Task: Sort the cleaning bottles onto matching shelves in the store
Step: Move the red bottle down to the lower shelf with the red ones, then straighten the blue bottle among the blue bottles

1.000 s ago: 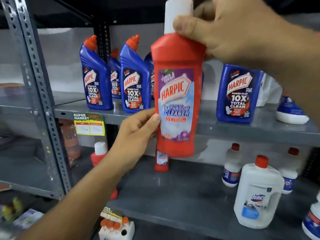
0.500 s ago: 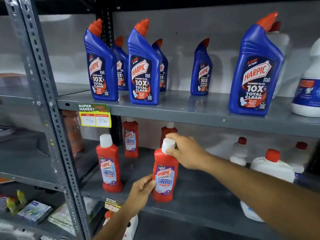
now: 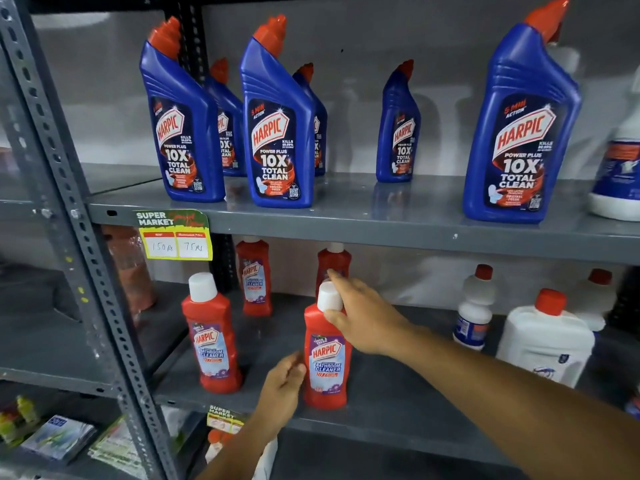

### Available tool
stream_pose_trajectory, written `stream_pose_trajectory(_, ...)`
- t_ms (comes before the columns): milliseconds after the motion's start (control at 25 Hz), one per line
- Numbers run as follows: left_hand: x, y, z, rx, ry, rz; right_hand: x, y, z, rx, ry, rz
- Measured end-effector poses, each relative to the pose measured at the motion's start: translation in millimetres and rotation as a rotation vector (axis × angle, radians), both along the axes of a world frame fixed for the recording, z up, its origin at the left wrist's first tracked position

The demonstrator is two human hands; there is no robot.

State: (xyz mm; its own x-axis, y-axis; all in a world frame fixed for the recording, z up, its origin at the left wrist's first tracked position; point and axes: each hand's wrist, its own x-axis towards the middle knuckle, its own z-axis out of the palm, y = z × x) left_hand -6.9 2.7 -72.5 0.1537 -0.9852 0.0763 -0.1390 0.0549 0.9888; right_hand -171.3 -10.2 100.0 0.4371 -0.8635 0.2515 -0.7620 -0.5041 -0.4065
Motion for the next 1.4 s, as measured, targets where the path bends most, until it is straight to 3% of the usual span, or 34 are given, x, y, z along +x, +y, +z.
stream_pose_trajectory(80,-9.5,20.5,32.9,-0.19,-0.198,0.177,-14.4,31.6,9.5,-0.127,-0.043,0.085)
stream_pose_trajectory(120,-18.6,31.3,57.4,-0.375,-0.282,0.195,-26.0,47.8,15.6,-0.234,-0.066,0.112)
stream_pose_trajectory(240,-64.9,52.1,132.3,-0.906,-0.411,0.006,-71.3,82.3,57.0,-0.547,-0.203,0.075)
stream_pose_trajectory(320,-101.3,54.9,188.8,-1.061,-0.441,-0.081,-104.6,83.3,102.8,-0.765,-0.345,-0.009)
stream_pose_trajectory(440,-150.4,38.6,268.7,-0.927,-0.394,-0.108,-147.6,59.0,184.3,-0.937,-0.466,-0.222)
stream_pose_trajectory(600,-192.5,8.0,333.3,-0.403,0.058,-0.282,-171.9,5.1,241.0,-0.494,-0.57,-0.416)
stream_pose_trajectory(680,-197.4,1.0,338.0,-0.29,0.178,-0.329,-167.3,-10.8,233.7,-0.285,-0.641,-0.39)
stream_pose_trajectory(920,-172.8,-1.7,329.9,-0.347,0.194,-0.234,-121.9,-18.0,218.8,-0.196,-0.934,-0.249)
stream_pose_trajectory(1240,-120.8,0.4,330.0,-0.354,0.145,-0.089,-64.7,-31.6,213.3,-0.236,-0.908,-0.219)
stream_pose_trajectory(1320,-127.6,9.6,330.6,-0.362,0.071,-0.048,-69.7,-28.6,212.7,-0.174,-0.881,-0.18)
stream_pose_trajectory(1400,-137.0,19.7,329.1,-0.53,-0.114,0.09,-86.2,-16.8,213.5,-0.194,-0.771,-0.158)
